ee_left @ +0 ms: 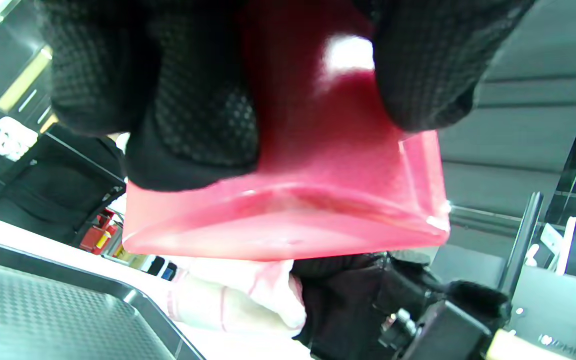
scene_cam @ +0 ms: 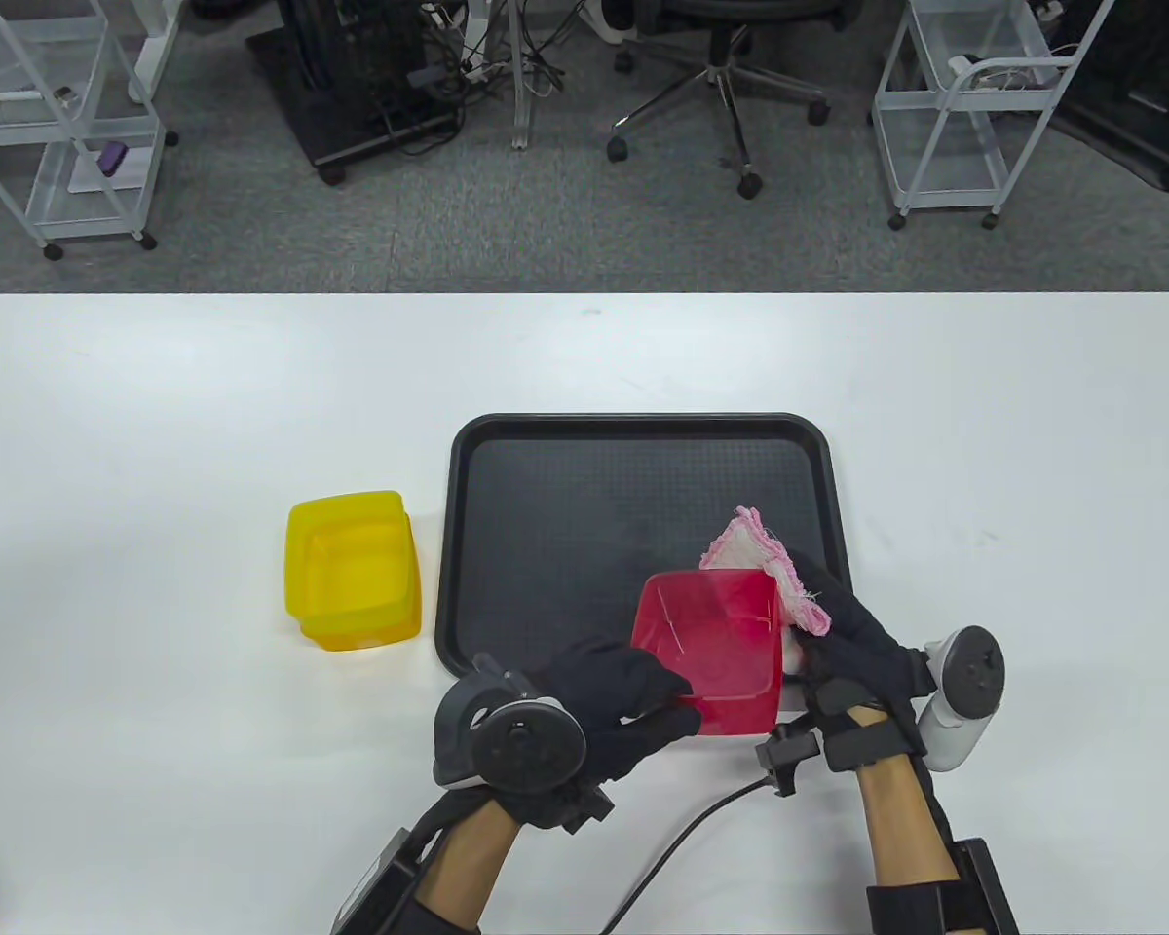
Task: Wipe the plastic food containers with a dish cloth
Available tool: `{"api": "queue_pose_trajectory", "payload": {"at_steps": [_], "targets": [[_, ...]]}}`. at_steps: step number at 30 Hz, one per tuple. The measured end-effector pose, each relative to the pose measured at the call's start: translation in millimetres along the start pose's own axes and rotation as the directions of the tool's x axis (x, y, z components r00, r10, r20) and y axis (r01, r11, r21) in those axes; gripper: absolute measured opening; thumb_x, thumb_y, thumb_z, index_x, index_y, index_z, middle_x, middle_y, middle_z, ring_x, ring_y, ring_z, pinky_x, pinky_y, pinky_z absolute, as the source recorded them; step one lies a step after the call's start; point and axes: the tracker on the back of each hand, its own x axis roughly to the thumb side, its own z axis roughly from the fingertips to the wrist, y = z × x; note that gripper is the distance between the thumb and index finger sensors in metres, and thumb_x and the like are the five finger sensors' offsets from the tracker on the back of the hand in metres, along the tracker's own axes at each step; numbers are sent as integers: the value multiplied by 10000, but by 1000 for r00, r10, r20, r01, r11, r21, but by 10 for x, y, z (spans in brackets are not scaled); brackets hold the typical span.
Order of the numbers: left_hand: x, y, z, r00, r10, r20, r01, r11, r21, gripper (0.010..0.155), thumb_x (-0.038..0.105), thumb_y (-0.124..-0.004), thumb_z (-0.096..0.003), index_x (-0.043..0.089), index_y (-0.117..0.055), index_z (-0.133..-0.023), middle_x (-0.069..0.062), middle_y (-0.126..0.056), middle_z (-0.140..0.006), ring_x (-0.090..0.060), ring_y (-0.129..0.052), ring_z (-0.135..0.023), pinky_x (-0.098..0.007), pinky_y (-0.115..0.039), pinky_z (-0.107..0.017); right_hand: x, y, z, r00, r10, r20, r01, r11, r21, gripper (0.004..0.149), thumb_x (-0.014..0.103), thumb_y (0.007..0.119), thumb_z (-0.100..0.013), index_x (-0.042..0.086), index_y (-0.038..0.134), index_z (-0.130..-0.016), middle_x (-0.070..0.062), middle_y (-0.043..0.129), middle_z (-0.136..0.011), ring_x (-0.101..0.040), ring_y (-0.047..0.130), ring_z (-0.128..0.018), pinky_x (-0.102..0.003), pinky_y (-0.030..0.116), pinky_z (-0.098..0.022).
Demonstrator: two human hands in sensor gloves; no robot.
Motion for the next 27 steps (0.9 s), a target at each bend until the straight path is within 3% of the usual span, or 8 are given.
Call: {"api": "queue_pose_trajectory", "payload": {"at_steps": [4,10,19,27], "targets": [[-62,51,-22,990,140,-18,-140,990,-10,397,547,-830,-457,258,-956,-698,34,-1021,-629,-242,-1084,-443,-443,-950,-498,-55,-60,-30,984,-173,-31,175,976,126,454,70,688,-491,233,748,-910,-80,785,-995,-431,755,-906,-634,679,-594],[-112,2,-24,951,307,-32,-307,952,-6,402,555,-816,-464,272,-941,-720,46,-1011,-666,-238,-1082,-502,-443,-937,-546,-102,-41,-45,969,-239,-62,247,937,246,465,85,688,-507,248,712,-941,-64,750,-1033,-413,744,-935,-620,680,-616],[-70,-34,-22,885,464,-18,-464,885,37,407,563,-796,-473,285,-925,-741,60,-999,-696,-232,-1079,-554,-438,-927,-587,-225,247,-24,971,-209,-114,230,949,217,446,77,699,-486,208,744,-911,-111,821,-951,-414,836,-839,-607,716,-578],[-61,-60,2,850,527,-16,-525,848,78,410,561,-756,-494,303,-893,-782,75,-977,-740,-226,-1073,-616,-433,-911,-630,-264,350,15,957,-264,-119,286,924,253,452,93,693,-501,215,707,-936,-89,808,-963,-400,797,-887,-621,700,-589]]}}
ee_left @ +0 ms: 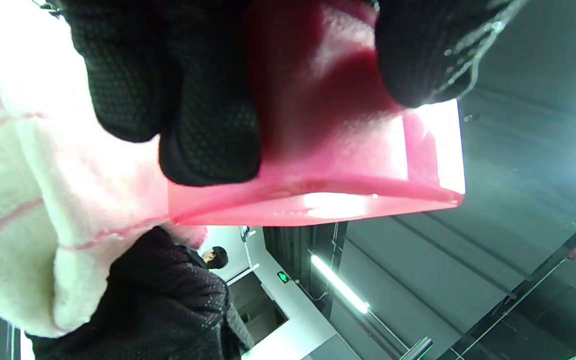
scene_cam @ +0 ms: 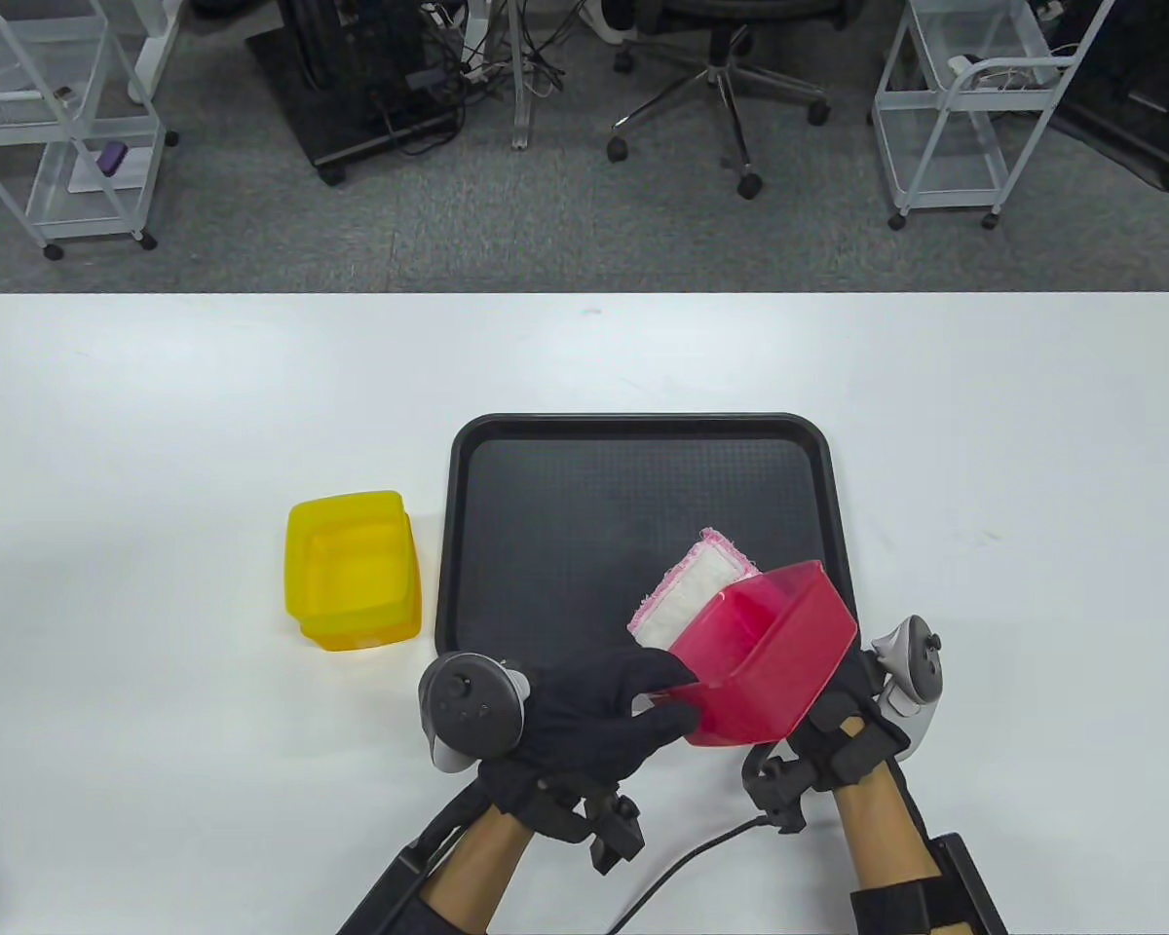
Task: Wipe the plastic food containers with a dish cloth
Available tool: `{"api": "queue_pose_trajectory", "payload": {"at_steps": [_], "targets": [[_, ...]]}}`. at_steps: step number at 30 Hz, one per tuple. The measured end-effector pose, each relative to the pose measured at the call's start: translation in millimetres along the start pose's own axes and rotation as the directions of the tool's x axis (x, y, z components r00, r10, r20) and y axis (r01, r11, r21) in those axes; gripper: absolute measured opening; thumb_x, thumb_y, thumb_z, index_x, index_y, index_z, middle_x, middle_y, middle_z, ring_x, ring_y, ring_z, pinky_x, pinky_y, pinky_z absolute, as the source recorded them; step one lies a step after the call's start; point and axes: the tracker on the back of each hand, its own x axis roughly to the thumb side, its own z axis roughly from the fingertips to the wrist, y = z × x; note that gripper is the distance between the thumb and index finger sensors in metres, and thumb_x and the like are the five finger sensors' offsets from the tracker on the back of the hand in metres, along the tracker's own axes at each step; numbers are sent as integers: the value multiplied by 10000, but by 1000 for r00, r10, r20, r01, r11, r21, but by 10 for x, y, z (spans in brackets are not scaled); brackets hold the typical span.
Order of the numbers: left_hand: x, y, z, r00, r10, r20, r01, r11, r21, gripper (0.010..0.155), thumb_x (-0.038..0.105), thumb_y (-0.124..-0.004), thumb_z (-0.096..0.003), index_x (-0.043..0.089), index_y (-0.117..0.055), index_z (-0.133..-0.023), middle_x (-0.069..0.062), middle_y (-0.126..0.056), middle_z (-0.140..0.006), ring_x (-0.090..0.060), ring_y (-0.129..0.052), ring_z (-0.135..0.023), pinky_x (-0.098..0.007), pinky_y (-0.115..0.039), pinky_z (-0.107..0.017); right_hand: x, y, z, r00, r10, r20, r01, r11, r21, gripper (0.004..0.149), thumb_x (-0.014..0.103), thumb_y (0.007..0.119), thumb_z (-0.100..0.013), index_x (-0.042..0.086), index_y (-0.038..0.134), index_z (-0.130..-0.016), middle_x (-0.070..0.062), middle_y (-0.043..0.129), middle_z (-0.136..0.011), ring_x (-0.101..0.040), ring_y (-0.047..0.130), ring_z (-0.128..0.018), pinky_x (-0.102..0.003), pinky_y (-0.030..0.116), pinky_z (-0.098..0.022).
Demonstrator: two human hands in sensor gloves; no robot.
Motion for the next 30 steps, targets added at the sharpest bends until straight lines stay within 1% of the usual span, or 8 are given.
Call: {"api": "queue_pose_trajectory", "payload": {"at_steps": [3,6,9,12,15,23,25,30], "targets": [[28,-89,4,999,-35,2,35,999,-3,414,555,-737,-501,320,-871,-815,87,-959,-800,-238,-1056,-698,-447,-879,-676,-36,72,21,1000,2,6,-2,1000,17,443,96,710,-500,243,734,-918,-65,819,-971,-408,788,-895,-635,692,-586],[27,-177,-5,994,-109,9,109,994,-1,421,557,-724,-503,339,-850,-839,108,-940,-843,-248,-1035,-751,-453,-855,-698,-61,284,1,1000,29,-1,-28,991,133,449,103,713,-510,263,709,-929,-41,789,-1002,-410,786,-899,-633,688,-596],[79,-157,-3,982,-185,25,184,983,25,418,557,-722,-500,338,-860,-828,110,-951,-827,-234,-1046,-721,-442,-871,-671,-81,354,-7,1000,13,19,-14,998,62,448,88,726,-492,254,741,-907,-55,812,-983,-424,797,-879,-642,692,-577],[84,-148,10,974,-225,20,224,974,42,417,552,-732,-498,334,-864,-828,102,-957,-825,-237,-1054,-695,-441,-891,-641,-101,369,-4,998,62,-17,-59,992,113,448,95,719,-499,265,728,-914,-42,796,-996,-419,787,-891,-631,690,-589],[91,-148,13,954,-298,22,296,953,64,415,547,-743,-497,328,-872,-824,95,-962,-822,-231,-1063,-674,-431,-902,-626,-122,364,5,996,66,-61,-60,993,99,450,86,723,-495,247,732,-915,-62,792,-996,-433,784,-882,-617,693,-590],[64,-59,57,824,-566,-28,560,806,189,404,524,-780,-496,309,-882,-822,72,-968,-810,-232,-1063,-666,-433,-893,-630,-144,380,48,987,91,-129,-85,995,53,480,94,740,-484,103,664,-958,-207,745,-972,-456,811,-825,-570,759,-539],[9,-26,74,802,-595,-54,593,782,191,399,513,-791,-497,305,-881,-826,65,-965,-814,-241,-1057,-670,-439,-887,-630,-137,389,56,987,89,-137,-82,995,53,495,103,741,-486,74,632,-968,-236,723,-968,-462,814,-814,-565,770,-528],[-92,51,90,675,-729,-116,737,656,164,400,502,-794,-502,282,-891,-821,45,-978,-788,-243,-1071,-627,-443,-902,-598,-53,362,68,989,82,-123,-81,997,13,517,117,738,-489,45,589,-978,-278,686,-963,-480,807,-800,-556,785,-513]]}}
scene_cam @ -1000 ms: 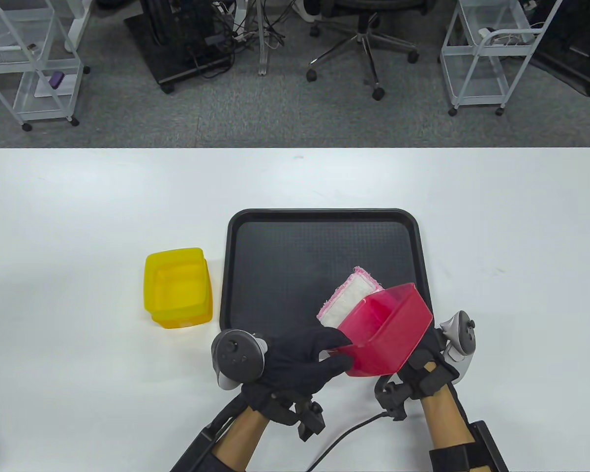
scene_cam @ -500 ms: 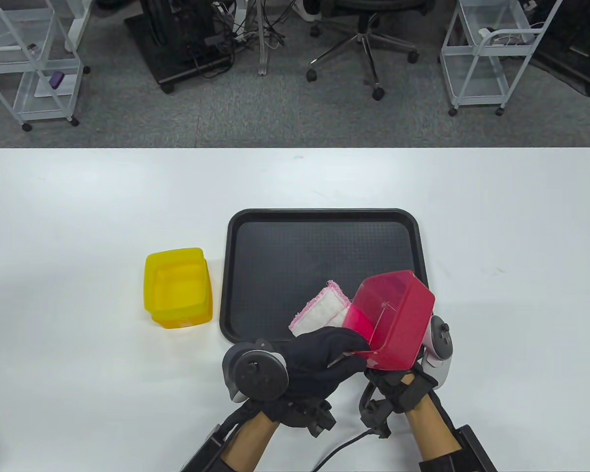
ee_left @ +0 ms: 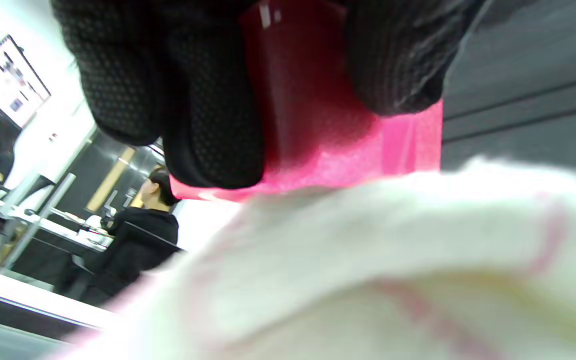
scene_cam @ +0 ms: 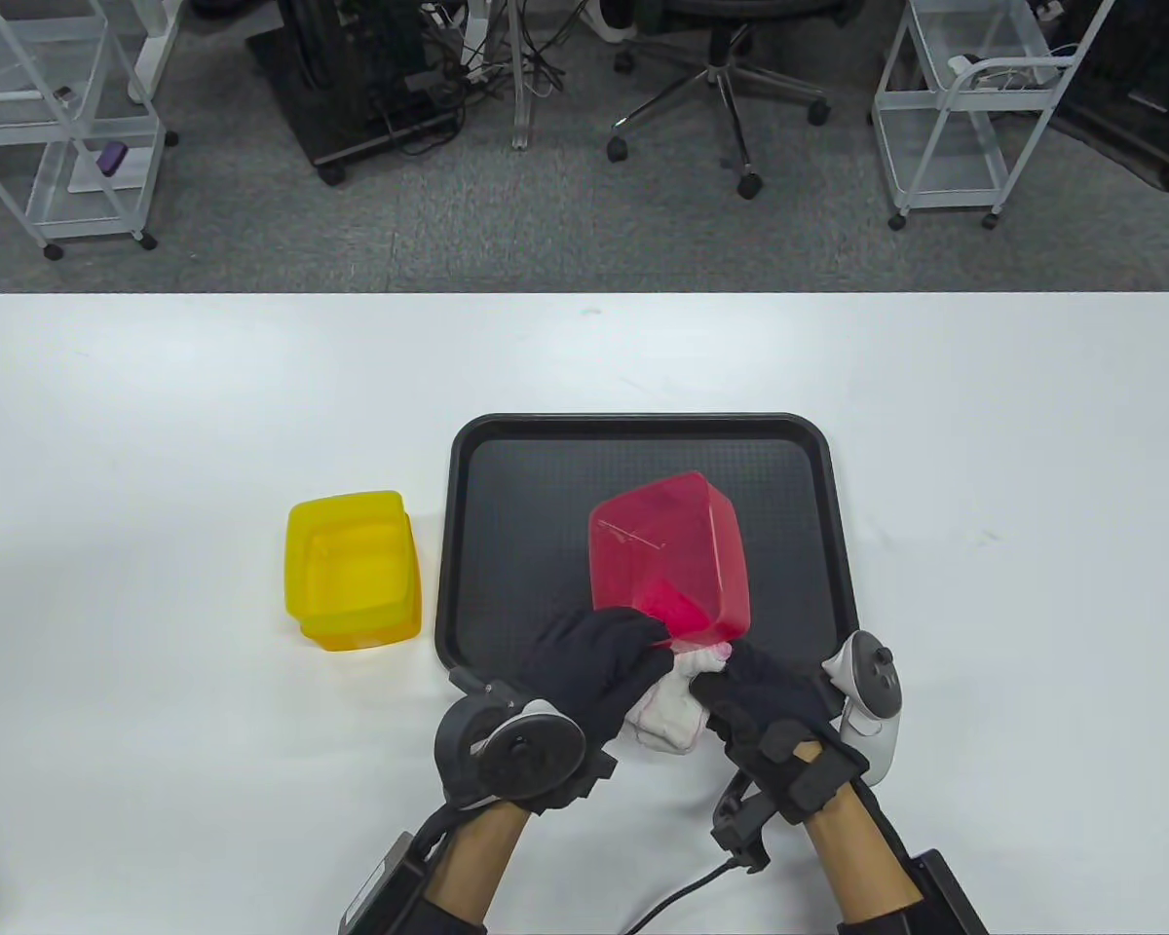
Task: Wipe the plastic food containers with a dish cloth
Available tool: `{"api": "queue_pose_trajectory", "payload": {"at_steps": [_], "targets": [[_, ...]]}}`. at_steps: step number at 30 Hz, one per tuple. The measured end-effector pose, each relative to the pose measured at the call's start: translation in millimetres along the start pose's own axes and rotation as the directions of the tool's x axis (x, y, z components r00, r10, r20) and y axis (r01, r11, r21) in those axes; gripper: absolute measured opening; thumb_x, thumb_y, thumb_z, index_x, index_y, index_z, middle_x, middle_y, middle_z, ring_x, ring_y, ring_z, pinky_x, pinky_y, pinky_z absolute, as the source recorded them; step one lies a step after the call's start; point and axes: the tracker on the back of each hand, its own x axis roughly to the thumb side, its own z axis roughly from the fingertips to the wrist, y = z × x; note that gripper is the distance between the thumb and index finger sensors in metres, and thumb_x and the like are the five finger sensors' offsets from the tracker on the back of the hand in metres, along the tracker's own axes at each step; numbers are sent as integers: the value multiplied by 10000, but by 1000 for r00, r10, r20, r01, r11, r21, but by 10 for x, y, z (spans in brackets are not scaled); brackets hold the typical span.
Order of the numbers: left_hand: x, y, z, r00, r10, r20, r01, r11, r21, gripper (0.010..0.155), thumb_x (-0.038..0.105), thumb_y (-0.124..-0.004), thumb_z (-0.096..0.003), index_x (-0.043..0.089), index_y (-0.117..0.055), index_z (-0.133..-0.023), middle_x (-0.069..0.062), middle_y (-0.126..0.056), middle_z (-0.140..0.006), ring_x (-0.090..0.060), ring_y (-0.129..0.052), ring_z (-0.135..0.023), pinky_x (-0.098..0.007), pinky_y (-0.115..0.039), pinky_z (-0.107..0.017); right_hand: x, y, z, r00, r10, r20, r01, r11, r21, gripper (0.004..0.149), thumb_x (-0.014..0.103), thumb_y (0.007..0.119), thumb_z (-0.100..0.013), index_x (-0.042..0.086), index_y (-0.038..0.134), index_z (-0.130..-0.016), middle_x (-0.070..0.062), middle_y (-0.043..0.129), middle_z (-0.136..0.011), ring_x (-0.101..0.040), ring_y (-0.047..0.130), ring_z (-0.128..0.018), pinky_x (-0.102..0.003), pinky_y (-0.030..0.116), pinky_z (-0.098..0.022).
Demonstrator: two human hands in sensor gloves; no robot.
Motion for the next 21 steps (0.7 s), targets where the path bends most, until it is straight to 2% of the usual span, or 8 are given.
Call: {"api": "queue_pose_trajectory", "payload": {"at_steps": [5,7,11,13,16,21], "targets": [[-24,-37,2,999,-15,-33,14,999,-29,396,499,-803,-502,268,-907,-808,38,-994,-762,-244,-1086,-594,-447,-917,-572,125,-156,37,991,-45,122,63,987,-147,516,109,729,-493,66,581,-986,-261,661,-988,-483,775,-826,-563,764,-534],[5,-76,0,998,36,-41,-39,998,-53,395,500,-805,-500,267,-914,-799,40,-1001,-750,-238,-1089,-584,-447,-923,-569,174,-227,42,978,23,206,21,978,-209,521,112,719,-501,98,561,-997,-238,618,-1020,-473,743,-859,-559,748,-563],[154,-118,-2,988,155,22,-152,982,-113,390,506,-802,-496,282,-915,-794,52,-1002,-751,-231,-1088,-592,-443,-924,-581,186,-318,13,961,-33,275,114,952,-283,527,111,702,-513,137,529,-1010,-198,543,-1061,-468,672,-907,-562,703,-604],[243,-109,-2,984,170,59,-163,981,-103,389,508,-803,-493,282,-922,-786,54,-1011,-737,-221,-1094,-576,-437,-933,-573,173,-352,-5,960,-51,277,139,940,-310,527,111,698,-516,149,521,-1011,-188,529,-1068,-460,659,-914,-558,697,-610],[289,-108,-5,972,226,60,-219,971,-98,388,508,-803,-492,283,-926,-784,55,-1014,-735,-220,-1095,-574,-435,-935,-575,141,-319,-16,977,-47,210,109,949,-296,539,106,706,-508,125,513,-1011,-210,540,-1055,-465,672,-899,-552,710,-597],[237,-36,-12,987,156,45,-155,988,-19,389,505,-807,-493,281,-922,-790,48,-1011,-743,-222,-1092,-578,-436,-930,-577,52,-96,-42,998,-19,64,23,998,-59,539,110,716,-503,86,526,-1007,-249,577,-1030,-474,721,-868,-546,747,-570]]}}
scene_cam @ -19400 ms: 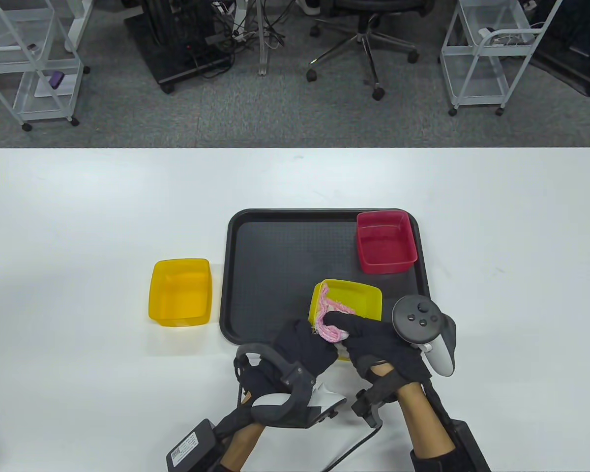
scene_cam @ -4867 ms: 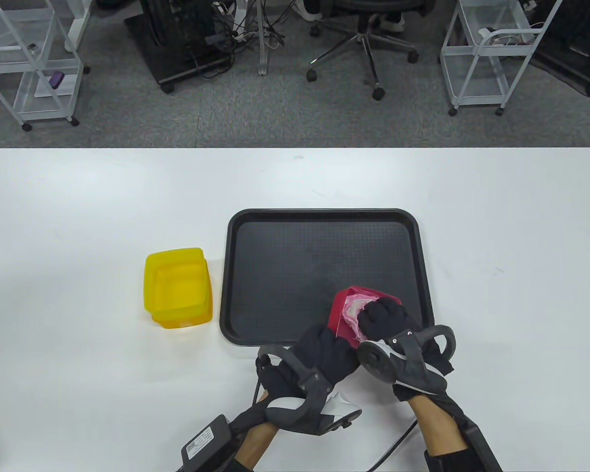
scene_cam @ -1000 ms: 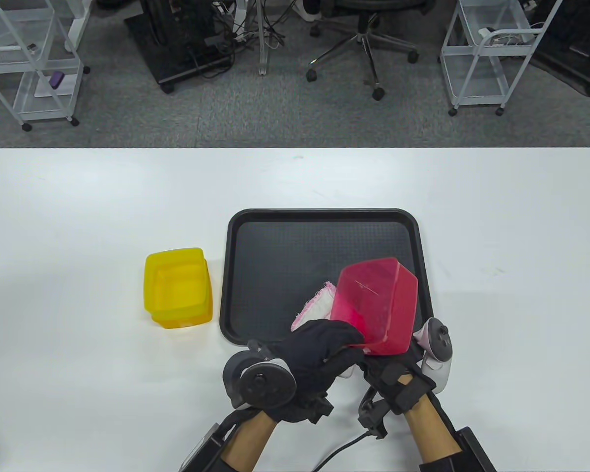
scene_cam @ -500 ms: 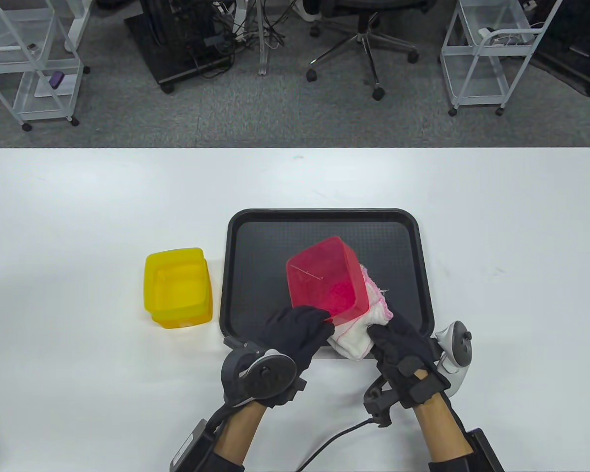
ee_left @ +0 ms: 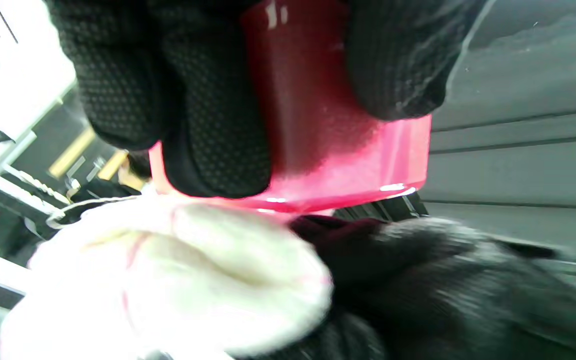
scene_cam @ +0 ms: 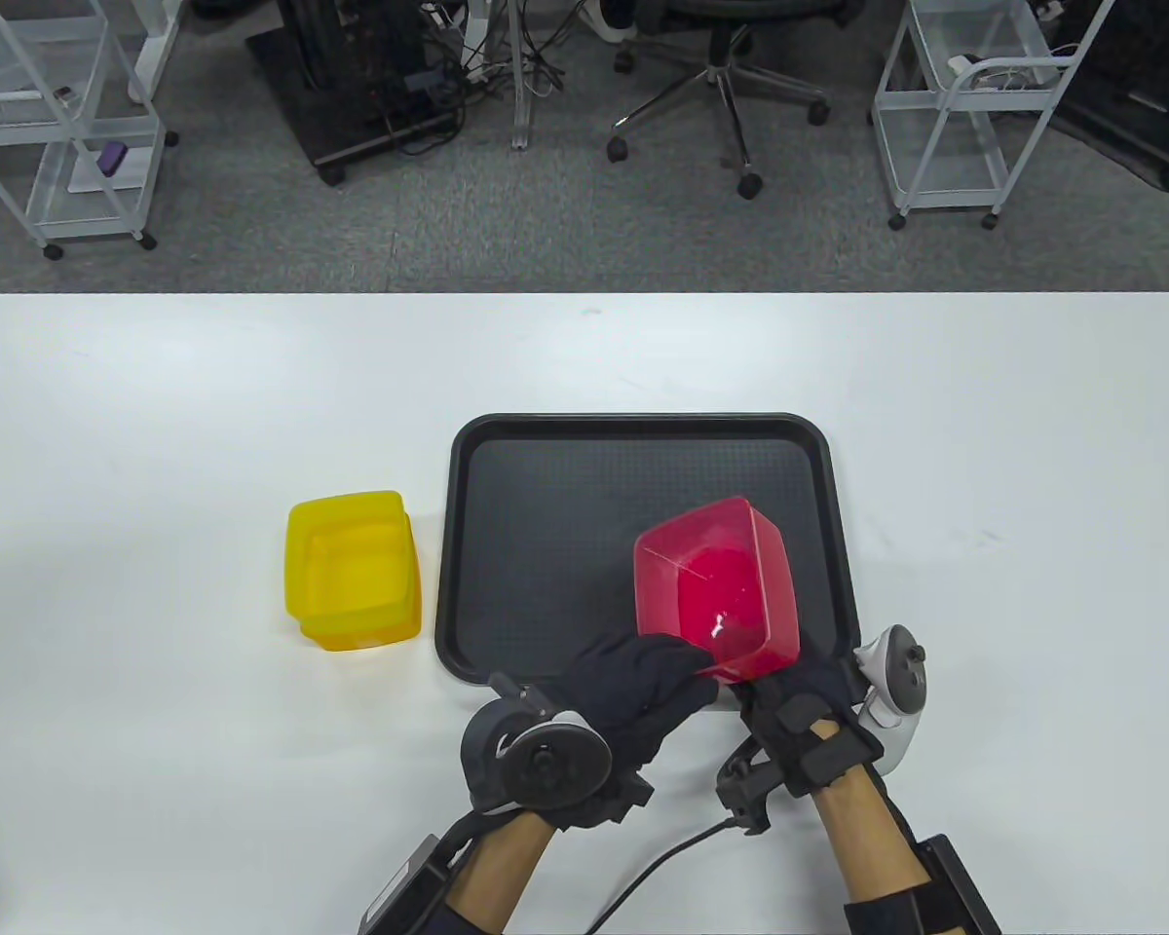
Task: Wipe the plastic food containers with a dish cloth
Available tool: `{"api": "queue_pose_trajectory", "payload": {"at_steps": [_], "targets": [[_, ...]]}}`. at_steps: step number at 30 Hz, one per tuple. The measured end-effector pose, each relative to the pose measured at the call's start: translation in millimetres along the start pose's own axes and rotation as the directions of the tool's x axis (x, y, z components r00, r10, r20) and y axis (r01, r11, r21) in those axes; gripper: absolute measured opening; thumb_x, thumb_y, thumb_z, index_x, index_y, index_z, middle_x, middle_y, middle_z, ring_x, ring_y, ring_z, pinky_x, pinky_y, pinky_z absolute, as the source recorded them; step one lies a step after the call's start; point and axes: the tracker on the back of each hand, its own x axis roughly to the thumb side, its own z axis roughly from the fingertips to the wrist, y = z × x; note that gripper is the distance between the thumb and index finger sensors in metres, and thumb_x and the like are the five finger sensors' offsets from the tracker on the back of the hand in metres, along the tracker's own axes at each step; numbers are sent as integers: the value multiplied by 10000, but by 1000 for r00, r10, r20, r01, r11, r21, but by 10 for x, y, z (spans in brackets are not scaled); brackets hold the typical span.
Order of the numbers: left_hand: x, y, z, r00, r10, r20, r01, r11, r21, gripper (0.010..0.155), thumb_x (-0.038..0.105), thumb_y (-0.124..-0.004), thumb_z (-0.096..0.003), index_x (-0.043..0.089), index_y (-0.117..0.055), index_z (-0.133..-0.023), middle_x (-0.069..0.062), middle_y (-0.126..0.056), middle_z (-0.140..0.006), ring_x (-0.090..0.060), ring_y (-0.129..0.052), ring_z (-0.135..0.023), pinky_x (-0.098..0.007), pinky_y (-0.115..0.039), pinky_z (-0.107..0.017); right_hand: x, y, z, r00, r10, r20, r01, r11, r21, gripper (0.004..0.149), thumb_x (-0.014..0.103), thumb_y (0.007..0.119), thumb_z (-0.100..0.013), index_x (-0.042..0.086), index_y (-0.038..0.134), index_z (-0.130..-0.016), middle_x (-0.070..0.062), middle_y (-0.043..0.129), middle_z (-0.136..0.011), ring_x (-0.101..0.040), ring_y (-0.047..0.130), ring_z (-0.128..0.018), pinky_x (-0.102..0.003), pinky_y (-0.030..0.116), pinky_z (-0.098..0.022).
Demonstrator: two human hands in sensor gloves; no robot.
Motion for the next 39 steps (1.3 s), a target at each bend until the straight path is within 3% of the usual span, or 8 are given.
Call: {"api": "queue_pose_trajectory", "payload": {"at_steps": [6,14,21,25,28,31,35,39], "targets": [[-218,144,6,995,-52,-80,55,998,36,392,499,-814,-494,267,-930,-788,39,-1019,-735,-229,-1097,-562,-440,-935,-558,89,116,64,999,39,26,-40,998,45,527,109,726,-494,62,562,-993,-269,628,-999,-480,769,-831,-546,771,-538],[-194,71,-1,992,-87,-86,88,996,1,392,493,-818,-497,255,-934,-787,25,-1022,-730,-235,-1100,-549,-447,-937,-547,308,35,141,957,211,198,-164,960,-228,532,94,716,-494,87,546,-998,-246,590,-1025,-485,724,-861,-565,735,-561],[0,-29,-18,997,69,-16,-70,993,-93,390,500,-820,-490,264,-943,-776,39,-1029,-717,-223,-1104,-541,-437,-947,-547,229,-182,64,977,38,212,26,957,-289,537,96,697,-508,132,512,-1011,-208,520,-1062,-476,668,-900,-567,699,-598],[55,-67,-22,986,164,-24,-166,980,-110,390,502,-818,-489,268,-945,-774,39,-1031,-716,-219,-1105,-541,-434,-948,-552,145,-195,74,990,-1,141,45,950,-308,547,91,702,-501,118,505,-1010,-219,529,-1054,-489,662,-890,-573,698,-589],[69,-56,-20,982,186,-27,-188,978,-91,390,499,-819,-489,271,-940,-782,39,-1023,-732,-219,-1098,-561,-434,-940,-567,69,-103,65,999,23,36,-15,981,-192,551,97,707,-498,90,503,-1010,-246,544,-1040,-500,692,-866,-565,726,-570],[20,26,-16,997,75,-30,-76,996,-46,392,496,-819,-491,267,-937,-786,32,-1021,-736,-221,-1095,-562,-438,-936,-564,46,29,63,1000,-1,-25,0,999,-33,548,98,709,-498,60,513,-1008,-277,566,-1023,-506,739,-838,-557,758,-548],[-91,143,-29,995,-98,19,99,994,-53,393,503,-813,-493,283,-929,-797,46,-1011,-756,-219,-1087,-589,-441,-920,-588,44,99,67,999,-12,-52,14,999,37,541,109,719,-493,27,538,-996,-301,631,-985,-506,806,-784,-537,806,-507],[-228,265,-42,968,-251,26,252,967,-40,394,501,-813,-492,287,-925,-804,47,-1010,-766,-234,-1088,-605,-451,-914,-595,66,69,65,999,-44,-27,44,999,10,536,128,728,-490,22,555,-987,-298,686,-951,-474,880,-730,-494,857,-465]]}}
